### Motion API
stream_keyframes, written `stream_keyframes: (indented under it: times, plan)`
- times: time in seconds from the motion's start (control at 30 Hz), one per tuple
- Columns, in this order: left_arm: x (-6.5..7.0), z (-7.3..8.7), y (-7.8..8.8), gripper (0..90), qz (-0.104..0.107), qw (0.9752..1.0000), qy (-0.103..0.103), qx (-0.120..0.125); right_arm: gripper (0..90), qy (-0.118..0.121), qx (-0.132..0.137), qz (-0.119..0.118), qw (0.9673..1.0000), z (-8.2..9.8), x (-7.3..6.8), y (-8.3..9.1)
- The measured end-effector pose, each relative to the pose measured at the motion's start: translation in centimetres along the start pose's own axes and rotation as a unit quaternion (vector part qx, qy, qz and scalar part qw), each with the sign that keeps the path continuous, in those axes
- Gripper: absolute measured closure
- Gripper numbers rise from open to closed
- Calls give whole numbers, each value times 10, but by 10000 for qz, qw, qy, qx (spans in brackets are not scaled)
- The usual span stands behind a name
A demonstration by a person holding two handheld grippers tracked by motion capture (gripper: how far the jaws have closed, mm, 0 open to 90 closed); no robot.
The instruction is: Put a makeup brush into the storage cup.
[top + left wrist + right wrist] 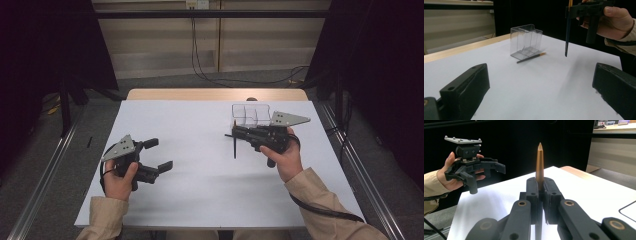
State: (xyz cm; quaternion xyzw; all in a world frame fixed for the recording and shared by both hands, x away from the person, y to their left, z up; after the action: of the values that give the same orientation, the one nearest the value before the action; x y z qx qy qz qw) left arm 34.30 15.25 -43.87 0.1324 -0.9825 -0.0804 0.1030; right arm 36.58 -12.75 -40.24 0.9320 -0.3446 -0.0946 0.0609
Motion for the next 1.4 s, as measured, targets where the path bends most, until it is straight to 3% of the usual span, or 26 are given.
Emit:
stream_keyframes:
  times: [0.73, 1.4]
  plan:
    - [3, 10, 20, 7, -118, 9999, 14, -26, 842, 23, 42, 66, 10000, -3, 9, 2]
    - [2, 13, 19, 7, -103, 9999, 28, -34, 842, 74, 50, 225, 9997, -15, 29, 1]
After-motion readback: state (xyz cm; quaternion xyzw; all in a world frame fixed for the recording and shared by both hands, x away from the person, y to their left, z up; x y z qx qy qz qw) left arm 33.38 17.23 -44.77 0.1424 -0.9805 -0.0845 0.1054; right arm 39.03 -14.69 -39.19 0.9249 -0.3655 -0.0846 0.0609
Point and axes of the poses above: each handheld gripper's, and its own axes: y roughly backward along the jaws, z roughly out of its underside, x roughly to its right, the point moved 8 cm from there along -y, roughly forward along the jaws, and after that the axes turned 12 degrees about z, right-handed, at the moved point
